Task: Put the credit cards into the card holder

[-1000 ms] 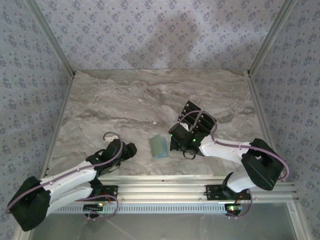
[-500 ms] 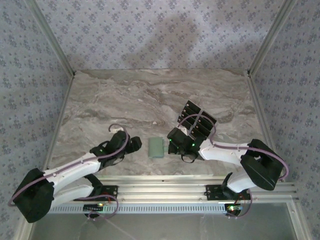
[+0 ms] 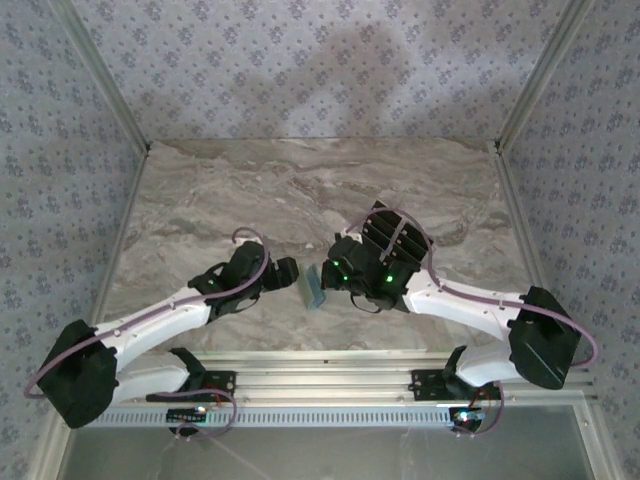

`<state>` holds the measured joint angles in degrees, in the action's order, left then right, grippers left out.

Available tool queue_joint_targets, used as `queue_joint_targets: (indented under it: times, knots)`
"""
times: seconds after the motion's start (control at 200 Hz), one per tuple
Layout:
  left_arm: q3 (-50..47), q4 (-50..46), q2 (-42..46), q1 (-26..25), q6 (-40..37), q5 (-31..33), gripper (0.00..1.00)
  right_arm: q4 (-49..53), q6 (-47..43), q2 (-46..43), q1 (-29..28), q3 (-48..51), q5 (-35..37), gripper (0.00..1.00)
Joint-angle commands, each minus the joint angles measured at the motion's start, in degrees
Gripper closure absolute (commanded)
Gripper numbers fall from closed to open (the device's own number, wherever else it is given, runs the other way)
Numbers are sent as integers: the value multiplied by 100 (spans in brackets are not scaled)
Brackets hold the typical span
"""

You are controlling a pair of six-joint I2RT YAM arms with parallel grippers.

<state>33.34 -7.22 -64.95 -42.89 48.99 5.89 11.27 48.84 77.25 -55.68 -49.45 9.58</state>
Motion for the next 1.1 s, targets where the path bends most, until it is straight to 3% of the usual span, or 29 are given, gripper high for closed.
queue_joint_targets:
  times: [0.0,0.465,1.094]
  knots:
    - [136,25,-93,-57,-106,-123,16,211,-60,75,-49,-126,18,100]
    - [-321,454,-632,-144,22,-85,16,87,27,139,-74,32,13,100]
    - [-39,440,-325,-253,45,-89,15,38,-15,27,-170,-80,0,100]
